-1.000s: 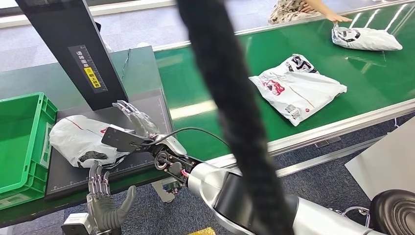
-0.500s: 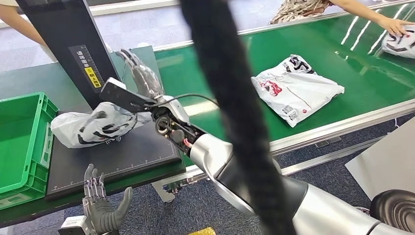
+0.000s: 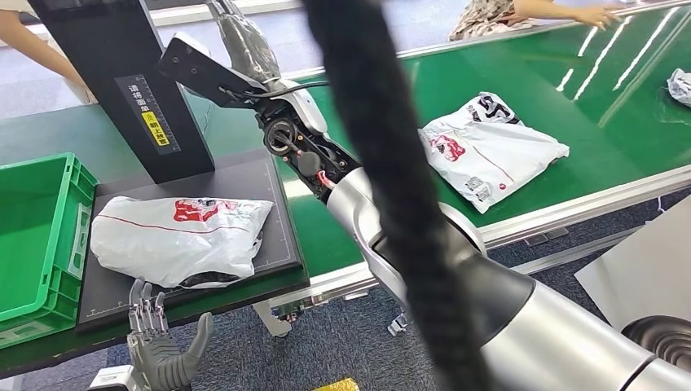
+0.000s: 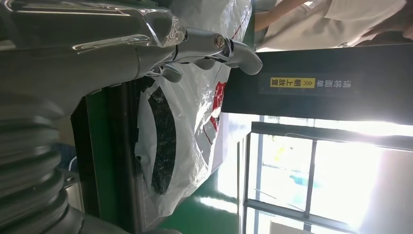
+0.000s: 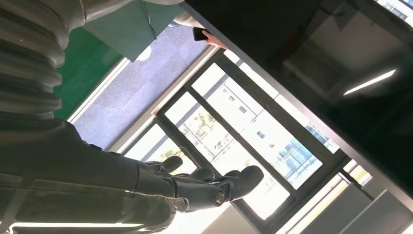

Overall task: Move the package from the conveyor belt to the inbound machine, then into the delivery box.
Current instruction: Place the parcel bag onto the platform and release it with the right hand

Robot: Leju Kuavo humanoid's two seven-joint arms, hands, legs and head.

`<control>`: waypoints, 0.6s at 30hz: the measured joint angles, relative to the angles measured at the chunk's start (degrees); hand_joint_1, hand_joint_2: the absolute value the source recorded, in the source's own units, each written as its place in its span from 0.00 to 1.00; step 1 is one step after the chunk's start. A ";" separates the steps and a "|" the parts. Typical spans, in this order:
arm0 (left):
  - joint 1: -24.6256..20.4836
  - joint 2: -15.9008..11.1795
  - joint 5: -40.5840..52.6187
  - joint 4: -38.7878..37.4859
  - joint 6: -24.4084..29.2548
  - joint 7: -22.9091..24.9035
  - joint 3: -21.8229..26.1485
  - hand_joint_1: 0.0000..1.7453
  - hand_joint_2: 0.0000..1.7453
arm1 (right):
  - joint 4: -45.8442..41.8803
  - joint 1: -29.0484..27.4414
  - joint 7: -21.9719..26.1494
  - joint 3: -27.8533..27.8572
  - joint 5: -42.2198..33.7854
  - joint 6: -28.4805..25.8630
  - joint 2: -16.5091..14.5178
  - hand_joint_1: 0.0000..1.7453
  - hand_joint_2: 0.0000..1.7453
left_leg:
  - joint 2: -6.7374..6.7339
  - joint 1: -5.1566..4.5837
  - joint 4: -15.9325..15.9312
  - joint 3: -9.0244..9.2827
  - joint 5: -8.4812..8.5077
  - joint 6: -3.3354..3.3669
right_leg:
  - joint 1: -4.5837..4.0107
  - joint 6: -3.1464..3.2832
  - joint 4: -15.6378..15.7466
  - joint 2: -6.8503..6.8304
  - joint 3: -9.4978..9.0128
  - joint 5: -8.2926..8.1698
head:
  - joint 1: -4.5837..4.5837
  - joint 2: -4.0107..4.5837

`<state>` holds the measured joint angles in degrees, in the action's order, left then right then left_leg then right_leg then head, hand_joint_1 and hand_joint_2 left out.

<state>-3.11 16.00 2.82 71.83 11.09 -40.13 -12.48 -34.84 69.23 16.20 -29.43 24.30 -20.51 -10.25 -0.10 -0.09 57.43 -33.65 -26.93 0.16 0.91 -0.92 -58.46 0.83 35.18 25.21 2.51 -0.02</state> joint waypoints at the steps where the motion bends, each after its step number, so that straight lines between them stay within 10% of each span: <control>1: 0.02 0.00 0.00 0.09 -0.01 0.00 0.00 0.00 1.00 | -0.19 -0.04 0.17 0.16 0.12 0.01 0.22 0.00 1.00 | 0.00 0.00 0.00 0.00 0.00 0.00 | 0.00 0.00 0.00 0.00 0.00 0.00 | 0.00 0.00; 10: 0.52 -0.19 1.51 0.90 0.98 0.00 0.21 0.00 1.00 | -2.85 -0.67 -0.18 1.37 3.45 0.04 4.44 0.00 1.00 | 0.04 0.00 0.00 0.00 0.00 0.00 | -0.01 0.00 0.01 -0.05 0.00 0.00 | 0.00 0.00; 18: 0.42 -1.71 7.13 1.55 3.44 0.00 0.64 0.00 1.00 | -8.19 -11.91 5.51 6.27 0.90 -0.85 15.71 0.00 1.00 | 0.69 0.00 0.04 0.11 -0.01 0.03 | -0.01 -0.08 0.14 -0.70 -0.33 0.07 | -0.01 0.00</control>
<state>-2.69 14.28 9.95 73.39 14.53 -40.13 -11.84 -43.03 57.32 21.72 -23.16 25.20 -21.36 5.46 0.59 -0.09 57.47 -33.55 -26.95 0.18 0.90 -1.00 -58.32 0.14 34.85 25.28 2.51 -0.02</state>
